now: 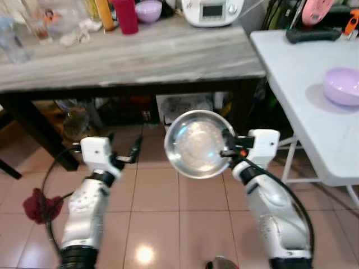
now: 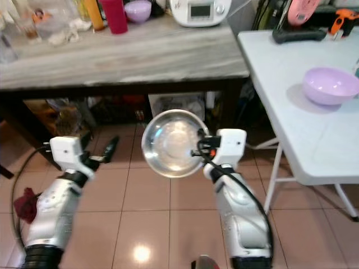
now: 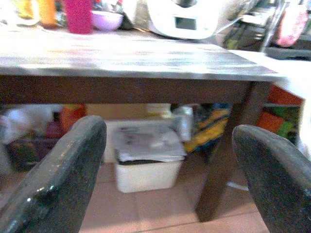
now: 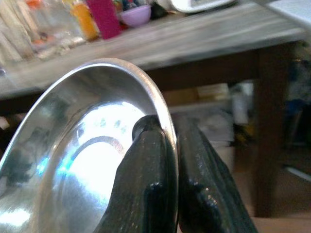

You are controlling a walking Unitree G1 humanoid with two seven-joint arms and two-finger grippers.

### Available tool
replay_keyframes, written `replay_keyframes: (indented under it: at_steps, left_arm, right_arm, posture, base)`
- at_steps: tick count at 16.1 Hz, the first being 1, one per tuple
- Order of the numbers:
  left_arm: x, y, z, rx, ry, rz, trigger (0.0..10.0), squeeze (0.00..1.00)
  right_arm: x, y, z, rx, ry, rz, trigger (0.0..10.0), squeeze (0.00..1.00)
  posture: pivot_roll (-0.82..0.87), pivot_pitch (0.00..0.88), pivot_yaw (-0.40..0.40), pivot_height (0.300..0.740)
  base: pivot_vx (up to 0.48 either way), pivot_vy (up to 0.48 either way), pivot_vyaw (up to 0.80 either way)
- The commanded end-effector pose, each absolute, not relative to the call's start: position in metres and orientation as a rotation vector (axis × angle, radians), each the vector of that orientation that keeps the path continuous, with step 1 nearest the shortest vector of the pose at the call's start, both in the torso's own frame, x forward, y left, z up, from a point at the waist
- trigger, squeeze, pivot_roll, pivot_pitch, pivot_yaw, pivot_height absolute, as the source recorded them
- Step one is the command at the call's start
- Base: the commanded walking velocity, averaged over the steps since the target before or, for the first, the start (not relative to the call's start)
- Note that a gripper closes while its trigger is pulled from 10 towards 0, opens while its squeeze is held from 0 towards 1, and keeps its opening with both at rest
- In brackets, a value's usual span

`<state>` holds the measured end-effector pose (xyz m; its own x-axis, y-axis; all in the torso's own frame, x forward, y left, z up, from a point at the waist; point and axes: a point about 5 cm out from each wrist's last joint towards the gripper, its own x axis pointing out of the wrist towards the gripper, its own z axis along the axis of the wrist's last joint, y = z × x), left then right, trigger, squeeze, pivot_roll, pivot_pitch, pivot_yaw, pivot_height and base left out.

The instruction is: Setting the table

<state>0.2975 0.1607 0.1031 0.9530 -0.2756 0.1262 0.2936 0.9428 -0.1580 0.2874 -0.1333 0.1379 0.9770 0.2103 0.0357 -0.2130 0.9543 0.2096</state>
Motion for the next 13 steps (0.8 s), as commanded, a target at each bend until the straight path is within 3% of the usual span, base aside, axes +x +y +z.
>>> replay_keyframes:
  at_steps: [1,6,13]
  left_arm:
    - [0.2961,0.1684,0.1028,-0.151,-0.097,-0.282,10.0,0.00]
    - [0.2971,0.1672,0.1041,-0.150,-0.100,-0.290,10.0,0.00]
    - [0.2976,0.1644,0.1038,-0.147,-0.100,-0.302,10.0,0.00]
  right_arm:
    - [0.2880,-0.1299,0.1429,0.231,-0.038,0.214,10.0,0.00]
    - [0.2876,-0.1292,0.1431,0.232,-0.042,0.212,10.0,0.00]
    - [0.2875,-0.1301,0.1434,0.234,-0.048,0.206,10.0,0.00]
  posture:
    - [-0.14,0.107,0.054,0.740]
    - [-0.15,0.105,0.057,0.740]
    - [-0.15,0.105,0.057,0.740]
  base:
    - [0.315,0.000,0.00]
    - [0.312,0.000,0.00]
    - [0.329,0.000,0.49]
